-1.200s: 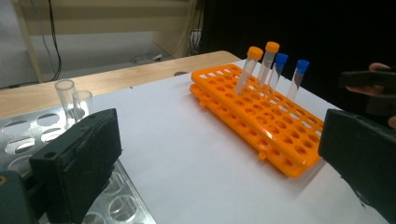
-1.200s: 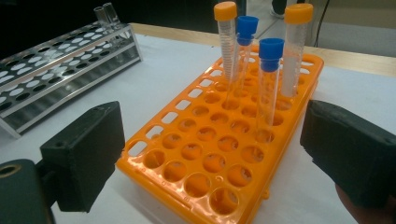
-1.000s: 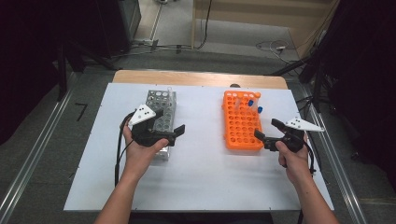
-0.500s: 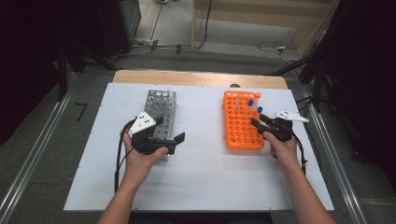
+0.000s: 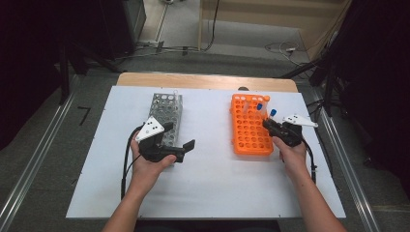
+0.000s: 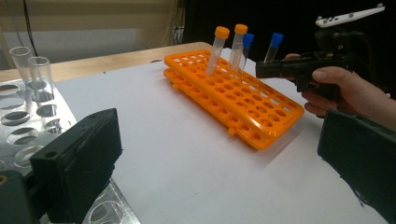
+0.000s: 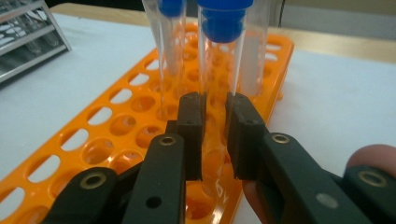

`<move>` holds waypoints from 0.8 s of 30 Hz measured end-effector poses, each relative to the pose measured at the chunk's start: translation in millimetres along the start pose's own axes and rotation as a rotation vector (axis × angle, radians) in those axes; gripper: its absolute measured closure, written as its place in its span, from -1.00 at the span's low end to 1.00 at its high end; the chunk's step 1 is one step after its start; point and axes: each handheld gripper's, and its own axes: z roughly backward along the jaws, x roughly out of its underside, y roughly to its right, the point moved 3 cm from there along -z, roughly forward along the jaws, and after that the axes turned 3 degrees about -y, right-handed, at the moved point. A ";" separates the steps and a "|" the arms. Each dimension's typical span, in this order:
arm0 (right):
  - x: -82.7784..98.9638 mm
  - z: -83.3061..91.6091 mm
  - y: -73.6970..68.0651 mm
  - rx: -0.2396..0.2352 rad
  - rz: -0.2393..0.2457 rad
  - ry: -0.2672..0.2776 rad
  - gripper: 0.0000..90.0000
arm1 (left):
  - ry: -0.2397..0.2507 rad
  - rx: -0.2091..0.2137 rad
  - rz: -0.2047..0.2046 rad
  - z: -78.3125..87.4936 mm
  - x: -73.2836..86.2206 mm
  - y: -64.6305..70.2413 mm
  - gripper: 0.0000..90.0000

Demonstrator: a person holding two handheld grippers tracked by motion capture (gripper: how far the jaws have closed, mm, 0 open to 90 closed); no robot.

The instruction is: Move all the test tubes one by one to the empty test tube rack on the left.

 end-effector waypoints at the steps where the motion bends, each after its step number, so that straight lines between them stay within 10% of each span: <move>1: -2.6 3.0 -0.9 0.002 0.004 0.006 0.65 | 0.000 0.000 0.000 0.0 0.0 0.0 -1.00; 6: -13.7 16.2 -7.7 -0.019 0.023 0.042 0.65 | -0.002 0.004 -0.003 -0.6 -0.9 1.6 -1.00; 24: -12.9 20.4 -113.6 -0.284 0.136 0.002 0.65 | 0.000 0.054 -0.038 -7.5 -8.1 20.5 -0.95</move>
